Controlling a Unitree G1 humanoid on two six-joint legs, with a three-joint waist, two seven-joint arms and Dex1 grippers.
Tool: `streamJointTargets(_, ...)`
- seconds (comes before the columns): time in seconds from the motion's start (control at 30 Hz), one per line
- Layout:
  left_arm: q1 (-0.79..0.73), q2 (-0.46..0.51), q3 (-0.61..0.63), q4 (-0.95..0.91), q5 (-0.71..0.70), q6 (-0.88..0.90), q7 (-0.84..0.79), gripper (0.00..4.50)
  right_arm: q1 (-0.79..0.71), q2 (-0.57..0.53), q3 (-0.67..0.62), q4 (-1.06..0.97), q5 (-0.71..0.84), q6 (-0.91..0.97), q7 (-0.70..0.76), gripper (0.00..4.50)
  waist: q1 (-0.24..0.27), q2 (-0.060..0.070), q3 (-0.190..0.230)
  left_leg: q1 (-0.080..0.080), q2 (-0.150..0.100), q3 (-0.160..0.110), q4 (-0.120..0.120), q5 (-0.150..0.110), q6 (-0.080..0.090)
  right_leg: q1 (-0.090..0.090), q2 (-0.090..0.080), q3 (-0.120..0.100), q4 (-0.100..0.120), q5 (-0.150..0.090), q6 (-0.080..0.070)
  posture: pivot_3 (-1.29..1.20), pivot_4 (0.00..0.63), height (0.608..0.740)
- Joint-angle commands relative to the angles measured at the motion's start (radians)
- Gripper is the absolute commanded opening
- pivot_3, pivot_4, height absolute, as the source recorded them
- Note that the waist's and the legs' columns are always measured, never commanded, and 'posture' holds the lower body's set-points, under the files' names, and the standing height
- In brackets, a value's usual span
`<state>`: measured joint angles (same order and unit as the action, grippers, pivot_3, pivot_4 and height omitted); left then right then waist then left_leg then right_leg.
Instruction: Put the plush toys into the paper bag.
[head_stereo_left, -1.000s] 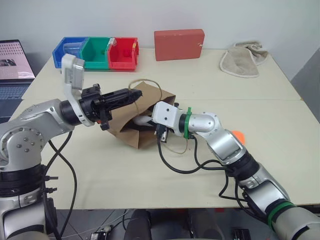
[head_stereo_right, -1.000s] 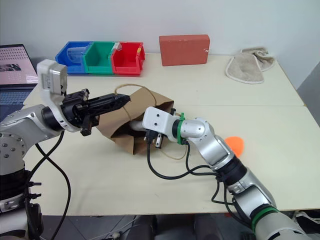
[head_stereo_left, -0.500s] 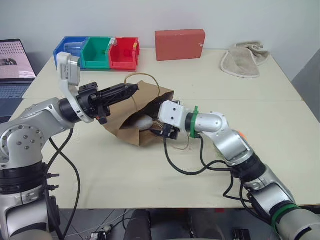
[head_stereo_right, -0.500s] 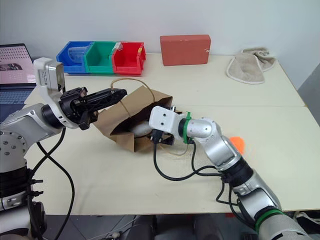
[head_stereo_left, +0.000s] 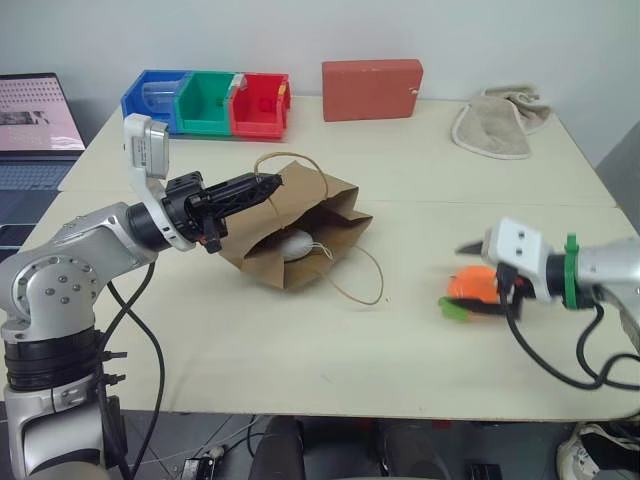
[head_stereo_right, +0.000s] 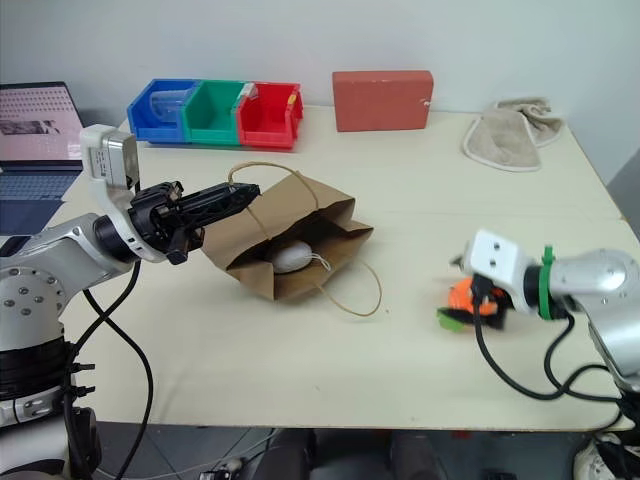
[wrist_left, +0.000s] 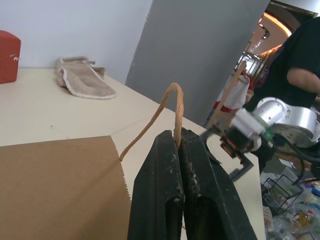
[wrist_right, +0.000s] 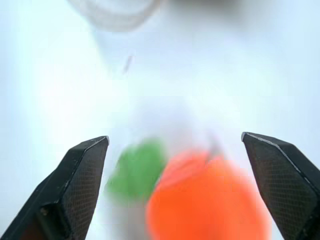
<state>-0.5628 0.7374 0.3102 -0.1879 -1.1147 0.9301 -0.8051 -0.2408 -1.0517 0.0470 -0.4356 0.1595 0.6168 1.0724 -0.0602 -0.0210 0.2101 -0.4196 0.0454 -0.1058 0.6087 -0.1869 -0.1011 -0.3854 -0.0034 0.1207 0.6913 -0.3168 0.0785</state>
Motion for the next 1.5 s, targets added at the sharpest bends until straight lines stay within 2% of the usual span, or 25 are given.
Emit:
streamJointTargets(0.03,-0.015,-0.001,0.01,-0.022,-0.003,-0.018,-0.011,0.0,0.014,-0.02,0.033,0.043,-0.104,-0.103,-0.055,4.45,-0.009,0.0,0.0,0.0,0.0,0.001,0.0,0.0,0.0,0.0,0.0,0.001,-0.001,-0.001,0.001,0.0,0.15,0.74)
streamJointTargets(0.2,-0.008,0.004,0.018,-0.03,-0.006,-0.014,-0.006,0.0,-0.023,0.028,0.078,0.156,-0.19,-0.198,-0.122,4.45,-0.013,0.0,0.0,0.001,0.0,0.002,0.001,0.0,0.0,0.002,0.0,0.002,-0.002,-0.001,0.002,0.0,0.15,0.74)
streamJointTargets(0.3,-0.003,0.007,0.024,-0.034,-0.007,-0.013,-0.003,0.0,-0.044,0.055,0.078,0.187,-0.204,-0.219,-0.141,3.61,-0.012,0.0,0.0,0.001,0.0,0.001,0.001,0.0,0.0,0.002,0.0,0.002,-0.002,0.001,0.001,0.0,0.15,0.74)
streamJointTargets(0.5,0.001,0.008,0.03,-0.042,-0.013,-0.012,0.006,0.0,-0.053,0.083,0.072,0.208,-0.205,-0.243,-0.144,1.31,-0.003,0.0,0.0,0.0,0.0,-0.001,0.001,0.0,0.0,0.002,0.0,0.0,-0.001,0.001,0.001,0.0,0.15,0.74)
streamJointTargets(0.63,-0.004,0.01,0.034,-0.039,-0.013,-0.012,0.01,0.0,-0.065,0.115,0.037,0.191,-0.147,-0.222,-0.132,0.14,-0.003,0.0,0.0,0.001,0.0,-0.001,0.001,0.0,0.0,0.002,0.0,0.0,-0.001,0.001,0.001,0.0,0.15,0.74)
streamJointTargets(0.73,-0.013,0.013,0.036,-0.031,-0.014,-0.011,0.011,0.0,-0.117,0.128,-0.004,0.157,-0.076,-0.187,-0.101,0.06,-0.004,0.0,0.0,0.001,0.0,-0.001,0.001,0.0,0.0,0.002,0.0,0.0,-0.001,0.001,0.001,0.0,0.15,0.74)
streamJointTargets(0.8,-0.012,0.022,0.031,-0.022,0.001,-0.013,0.0,0.0,-0.204,0.156,-0.028,0.11,0.02,-0.145,-0.069,0.06,-0.008,0.0,0.0,0.001,0.0,0.0,0.001,0.0,0.0,0.002,0.0,0.001,-0.001,0.001,0.001,0.0,0.15,0.74)
streamJointTargets(0.93,-0.022,0.032,0.022,-0.008,0.012,-0.015,-0.017,0.0,-0.343,0.203,-0.001,0.069,0.094,-0.133,-0.035,0.06,-0.013,0.001,0.001,0.001,0.0,-0.002,0.001,0.0,0.0,0.002,0.001,0.0,0.001,0.001,0.0,0.0,0.15,0.74)
streamJointTargets(1.03,-0.052,0.027,0.019,0.001,0.009,-0.015,-0.022,0.0,-0.466,0.32,0.125,0.086,0.05,-0.155,-0.07,0.06,-0.013,0.0,0.0,0.001,0.0,-0.004,0.0,0.0,0.0,0.002,0.001,-0.002,0.001,0.001,0.0,0.0,0.15,0.74)
streamJointTargets(1.2,-0.073,0.037,0.023,0.006,0.001,-0.003,-0.035,0.0,-0.55,0.487,0.297,0.211,-0.108,-0.28,-0.142,0.06,-0.014,0.0,0.0,0.0,0.0,-0.004,0.0,0.0,0.0,0.002,0.001,-0.002,0.001,0.001,0.0,0.0,0.15,0.74)
streamJointTargets(1.4,-0.074,0.043,0.017,0.009,0.008,0.0,-0.049,0.0,-0.604,0.584,0.342,0.332,-0.189,-0.337,-0.184,0.06,-0.005,0.0,0.0,-0.001,0.0,-0.004,0.0,0.0,0.0,0.0,0.0,-0.003,0.003,0.001,0.0,0.0,0.15,0.74)
streamJointTargets(1.5,-0.077,0.041,0.013,0.006,0.007,0.001,-0.051,0.0,-0.641,0.618,0.382,0.432,-0.287,-0.38,-0.242,0.06,-0.005,0.0,0.0,-0.001,0.0,-0.005,0.0,0.0,0.0,-0.001,0.0,-0.004,0.005,0.001,0.0,0.0,0.15,0.74)
